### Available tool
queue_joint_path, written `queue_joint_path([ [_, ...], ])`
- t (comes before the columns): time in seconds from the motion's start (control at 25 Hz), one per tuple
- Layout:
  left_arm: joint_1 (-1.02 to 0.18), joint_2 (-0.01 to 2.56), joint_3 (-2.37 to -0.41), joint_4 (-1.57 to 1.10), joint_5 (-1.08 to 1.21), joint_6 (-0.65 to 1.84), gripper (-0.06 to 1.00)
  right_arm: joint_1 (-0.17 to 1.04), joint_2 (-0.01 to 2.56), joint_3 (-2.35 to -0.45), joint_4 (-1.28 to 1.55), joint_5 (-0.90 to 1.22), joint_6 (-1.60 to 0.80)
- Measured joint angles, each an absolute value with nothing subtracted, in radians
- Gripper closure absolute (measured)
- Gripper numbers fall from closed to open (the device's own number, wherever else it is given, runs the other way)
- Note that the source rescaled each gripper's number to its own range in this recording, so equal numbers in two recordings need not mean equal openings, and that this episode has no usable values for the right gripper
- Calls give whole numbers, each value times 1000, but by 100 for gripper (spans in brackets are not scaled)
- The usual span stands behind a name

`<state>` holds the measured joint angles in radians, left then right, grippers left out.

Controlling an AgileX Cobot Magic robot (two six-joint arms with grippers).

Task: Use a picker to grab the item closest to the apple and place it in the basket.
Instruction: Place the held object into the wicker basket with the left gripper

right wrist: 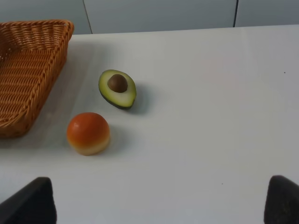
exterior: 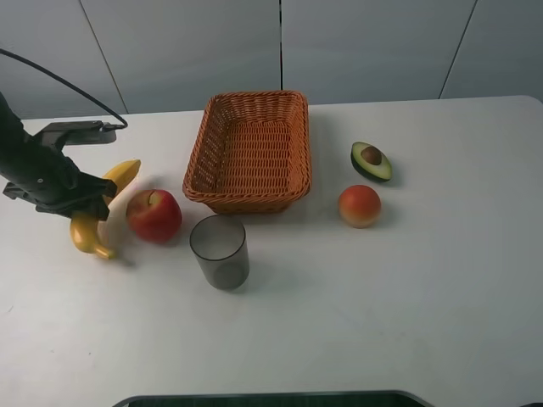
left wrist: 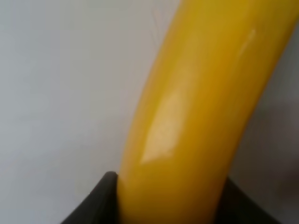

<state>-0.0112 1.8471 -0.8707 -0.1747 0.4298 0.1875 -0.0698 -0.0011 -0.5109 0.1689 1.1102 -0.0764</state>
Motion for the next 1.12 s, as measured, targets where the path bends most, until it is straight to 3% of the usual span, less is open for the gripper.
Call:
queue_joint_path([
  [0.84, -13, 1422, -869, -327, 525, 186, 93, -70, -1, -511, 169, 1110, -76],
  [1.12, -151, 1410, -913, -341, 520, 186, 93, -70, -1, -511, 169, 1110, -76],
])
